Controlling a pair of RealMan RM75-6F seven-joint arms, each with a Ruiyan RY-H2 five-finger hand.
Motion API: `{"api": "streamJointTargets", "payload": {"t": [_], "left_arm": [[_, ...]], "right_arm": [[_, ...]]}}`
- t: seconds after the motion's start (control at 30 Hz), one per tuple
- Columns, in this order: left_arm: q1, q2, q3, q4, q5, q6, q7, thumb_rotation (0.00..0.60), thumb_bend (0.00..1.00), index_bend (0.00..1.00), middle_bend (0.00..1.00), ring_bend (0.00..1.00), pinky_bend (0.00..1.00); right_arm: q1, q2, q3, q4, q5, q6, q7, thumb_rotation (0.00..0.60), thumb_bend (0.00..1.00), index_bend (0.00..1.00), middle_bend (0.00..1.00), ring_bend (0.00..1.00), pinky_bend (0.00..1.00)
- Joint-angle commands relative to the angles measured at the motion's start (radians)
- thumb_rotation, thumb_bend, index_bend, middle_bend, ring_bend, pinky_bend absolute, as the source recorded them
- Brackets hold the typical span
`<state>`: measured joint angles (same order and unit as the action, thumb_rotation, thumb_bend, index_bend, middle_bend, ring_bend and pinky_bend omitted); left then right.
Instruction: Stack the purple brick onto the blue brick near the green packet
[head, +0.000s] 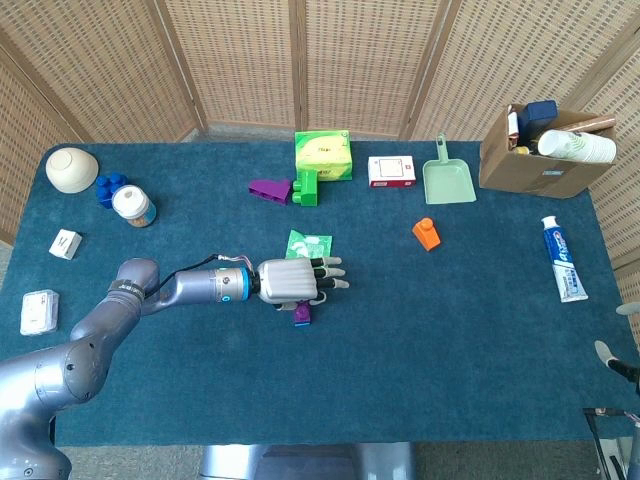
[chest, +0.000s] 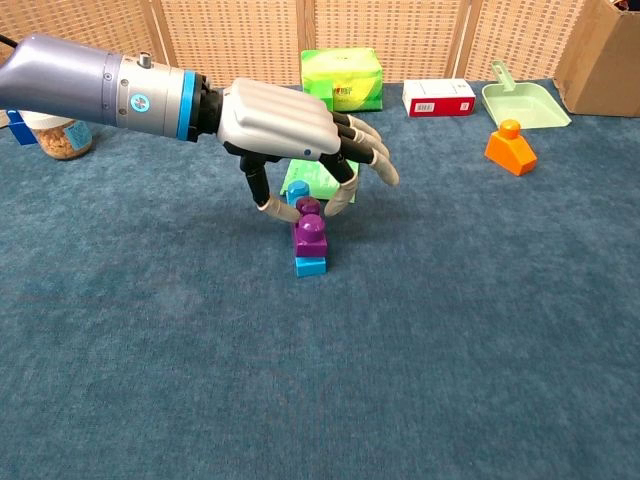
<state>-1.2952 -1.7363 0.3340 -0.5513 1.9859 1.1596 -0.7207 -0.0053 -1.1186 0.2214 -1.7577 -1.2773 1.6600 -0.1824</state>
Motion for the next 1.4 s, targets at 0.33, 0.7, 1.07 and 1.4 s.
{"api": "streamJointTargets", "payload": {"t": [0.33,0.7,1.07,1.4], "left_arm": [[0.011,0.054,-0.023,-0.072,-0.032,0.011,0.021,0.600,0.41,0.39,0.09,0.00,0.00],[0.057,0.161,-0.063,-0.294,-0.123,-0.051,0.057,0.326,0.35,0.22,0.04,0.00,0.00],[0.128,0.196,-0.123,-0.468,-0.211,-0.096,0.218,0.000,0.27,0.14,0.01,0.00,0.00],[0.178,0.128,-0.146,-0.459,-0.227,-0.117,0.265,0.000,0.25,0.12,0.00,0.00,0.00]], "right_arm": [[-0.002,0.001,-0.003,-0.003,-0.015,0.001,0.007,0.600,0.05,0.43,0.20,0.00,0.03],[0.010,-0.006,-0.006,0.000,-0.024,-0.021,0.008,0.600,0.05,0.43,0.20,0.00,0.03],[0.011,-0.014,-0.009,0.014,-0.031,-0.025,0.024,0.600,0.06,0.43,0.20,0.00,0.03],[0.003,-0.012,-0.013,0.028,-0.037,-0.023,0.055,0.600,0.07,0.43,0.20,0.00,0.03]]}}
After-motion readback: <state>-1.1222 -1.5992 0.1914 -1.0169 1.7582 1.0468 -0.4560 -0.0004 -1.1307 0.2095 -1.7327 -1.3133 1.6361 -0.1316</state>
